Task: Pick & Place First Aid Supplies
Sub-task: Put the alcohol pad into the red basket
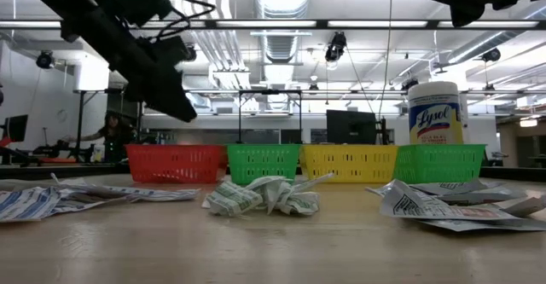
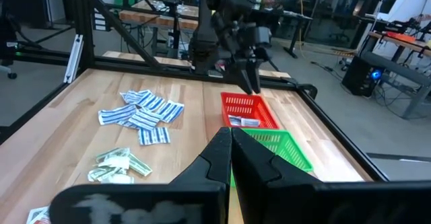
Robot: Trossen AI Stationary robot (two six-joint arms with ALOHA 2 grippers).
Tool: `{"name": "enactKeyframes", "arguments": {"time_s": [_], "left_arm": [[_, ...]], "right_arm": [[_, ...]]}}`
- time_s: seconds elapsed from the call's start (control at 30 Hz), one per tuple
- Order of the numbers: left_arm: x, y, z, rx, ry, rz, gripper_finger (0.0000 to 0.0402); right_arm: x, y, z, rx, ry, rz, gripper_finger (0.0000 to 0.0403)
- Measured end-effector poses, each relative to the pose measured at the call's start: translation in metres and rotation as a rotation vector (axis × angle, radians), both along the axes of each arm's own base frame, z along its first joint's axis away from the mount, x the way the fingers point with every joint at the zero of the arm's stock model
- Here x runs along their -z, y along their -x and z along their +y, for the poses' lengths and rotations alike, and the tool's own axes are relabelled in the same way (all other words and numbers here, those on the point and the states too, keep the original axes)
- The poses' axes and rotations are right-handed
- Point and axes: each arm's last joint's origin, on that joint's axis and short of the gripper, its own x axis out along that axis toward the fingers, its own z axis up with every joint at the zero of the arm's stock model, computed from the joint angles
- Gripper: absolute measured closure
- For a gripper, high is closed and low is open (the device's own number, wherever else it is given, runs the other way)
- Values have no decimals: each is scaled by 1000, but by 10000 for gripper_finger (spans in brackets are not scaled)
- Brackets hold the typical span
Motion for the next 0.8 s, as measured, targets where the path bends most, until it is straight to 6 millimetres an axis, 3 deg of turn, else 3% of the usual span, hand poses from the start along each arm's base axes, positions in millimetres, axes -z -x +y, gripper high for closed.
{"name": "enactKeyframes", "arguments": {"time_s": [0.4, 0.8], "left_arm": [[-12, 16, -12, 135, 89, -87, 282], [-18, 26, -35, 320, -23, -240, 282]], "right_arm": [[2, 0, 0, 2, 0, 15, 394], [13, 3, -1, 24, -69, 116, 394]]}}
